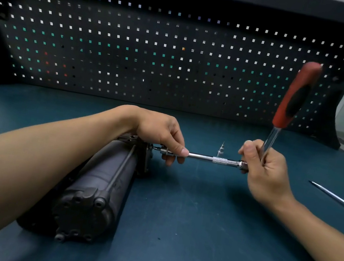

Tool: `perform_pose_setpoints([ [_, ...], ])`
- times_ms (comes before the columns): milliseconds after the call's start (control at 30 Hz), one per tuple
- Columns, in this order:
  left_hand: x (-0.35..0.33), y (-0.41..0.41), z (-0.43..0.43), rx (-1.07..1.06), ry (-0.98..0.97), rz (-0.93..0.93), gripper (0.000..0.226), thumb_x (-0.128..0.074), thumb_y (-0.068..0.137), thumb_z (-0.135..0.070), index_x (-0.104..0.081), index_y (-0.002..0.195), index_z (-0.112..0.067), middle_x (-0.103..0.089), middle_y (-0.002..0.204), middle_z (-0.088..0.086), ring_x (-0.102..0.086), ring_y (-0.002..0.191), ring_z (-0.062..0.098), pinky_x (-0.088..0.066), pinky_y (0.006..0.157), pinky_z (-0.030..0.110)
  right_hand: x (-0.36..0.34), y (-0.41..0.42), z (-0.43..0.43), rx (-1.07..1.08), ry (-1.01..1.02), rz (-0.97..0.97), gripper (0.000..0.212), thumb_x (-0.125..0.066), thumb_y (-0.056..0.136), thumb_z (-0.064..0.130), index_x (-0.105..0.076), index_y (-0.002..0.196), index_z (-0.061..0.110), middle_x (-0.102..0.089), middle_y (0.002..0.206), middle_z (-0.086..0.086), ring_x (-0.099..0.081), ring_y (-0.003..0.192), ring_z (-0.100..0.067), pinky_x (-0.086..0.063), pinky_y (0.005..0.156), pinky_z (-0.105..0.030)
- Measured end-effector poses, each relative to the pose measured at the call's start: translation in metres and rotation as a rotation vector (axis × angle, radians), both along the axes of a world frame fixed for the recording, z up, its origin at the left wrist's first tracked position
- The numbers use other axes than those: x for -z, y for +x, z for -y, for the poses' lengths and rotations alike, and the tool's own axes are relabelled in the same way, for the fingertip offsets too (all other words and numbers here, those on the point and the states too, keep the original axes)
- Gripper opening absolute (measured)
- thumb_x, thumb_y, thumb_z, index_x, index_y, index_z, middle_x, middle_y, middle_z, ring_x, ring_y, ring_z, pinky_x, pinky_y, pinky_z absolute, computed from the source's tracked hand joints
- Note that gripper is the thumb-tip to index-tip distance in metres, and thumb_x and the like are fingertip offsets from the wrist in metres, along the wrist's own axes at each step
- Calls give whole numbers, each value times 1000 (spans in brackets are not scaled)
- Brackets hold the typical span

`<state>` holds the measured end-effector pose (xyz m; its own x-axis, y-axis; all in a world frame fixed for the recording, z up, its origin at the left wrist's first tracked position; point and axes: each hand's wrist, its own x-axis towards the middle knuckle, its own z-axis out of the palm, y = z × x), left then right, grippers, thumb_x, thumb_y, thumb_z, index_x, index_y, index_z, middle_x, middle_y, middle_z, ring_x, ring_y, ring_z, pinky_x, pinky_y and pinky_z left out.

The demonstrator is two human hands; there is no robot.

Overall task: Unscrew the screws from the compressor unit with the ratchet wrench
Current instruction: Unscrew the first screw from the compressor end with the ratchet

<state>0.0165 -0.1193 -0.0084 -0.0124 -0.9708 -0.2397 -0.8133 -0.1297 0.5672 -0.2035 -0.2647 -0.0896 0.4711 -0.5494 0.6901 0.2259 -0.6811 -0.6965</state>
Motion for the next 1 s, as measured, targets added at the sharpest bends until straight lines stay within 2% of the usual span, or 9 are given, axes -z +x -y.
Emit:
perform_pose_setpoints([
  [100,1,1,0,-4,-12,-9,25,-68,86,-48,-78,83,-26,-76,78,-3,-63,74,3,-42,76,13,-3,1,1,-34,156,-64,51,-48,95,46,-57,72,1,-37,56,-12,-39,48,-19,-39,43,-21],
  [167,1,1,1,0,-5,-8,22,-69,89,-44,-78,80,-26,-75,77,-3,-63,74,3,-42,76,14,-6,2,4,-37,296,-125,52,-46,99,47,-60,70,7,-39,49,-3,-39,42,-17,-35,38,-21],
  [333,1,2,3,4,-6,-6,21,-71,87,-43,-78,79,-26,-75,75,-3,-61,71,3,-43,71,12,-10,4,6,28,578,-327,53,-44,102,48,-63,71,9,-39,40,-2,-32,33,-14,-23,33,-21],
  [433,1,3,4,0,-15,-10,20,-72,87,-41,-79,79,-24,-74,74,-2,-61,69,3,-43,70,11,-13,2,1,-75,802,-397,47,-43,101,45,-60,78,8,-33,39,-5,-21,32,-14,-17,36,-18],
  [567,1,3,3,0,-23,-2,23,-73,86,-41,-79,82,-19,-74,73,-3,-61,69,1,-43,70,9,-18,-3,-2,-172,998,-477,48,-42,99,48,-46,62,18,-27,41,0,-17,31,-11,-15,37,-16],
  [733,1,1,3,-4,-30,20,24,-73,85,-44,-79,82,-21,-74,74,-5,-60,70,-1,-42,70,10,-23,-8,-4,-226,1104,-584,52,-47,94,46,-46,51,17,-27,41,4,-17,29,-9,-14,38,-19],
  [867,1,1,1,-2,-32,50,23,-72,86,-47,-78,81,-25,-74,75,-6,-59,71,-3,-39,77,21,-22,-8,-4,-216,1118,-562,48,-47,94,41,-40,53,18,-26,42,4,-17,29,-9,-14,38,-19],
  [933,1,0,0,0,-26,61,24,-70,87,-48,-78,83,-26,-74,75,-7,-58,72,-2,-39,78,22,-19,-6,-5,-185,1089,-507,43,-48,95,41,-40,59,18,-28,41,2,-18,30,-10,-14,37,-18],
  [1000,1,0,-1,-2,-14,68,26,-68,89,-50,-78,86,-26,-73,75,-7,-58,73,-2,-39,76,22,-14,-4,-7,-101,951,-442,37,-50,97,40,-47,68,17,-33,42,-1,-21,32,-12,-16,36,-18],
])
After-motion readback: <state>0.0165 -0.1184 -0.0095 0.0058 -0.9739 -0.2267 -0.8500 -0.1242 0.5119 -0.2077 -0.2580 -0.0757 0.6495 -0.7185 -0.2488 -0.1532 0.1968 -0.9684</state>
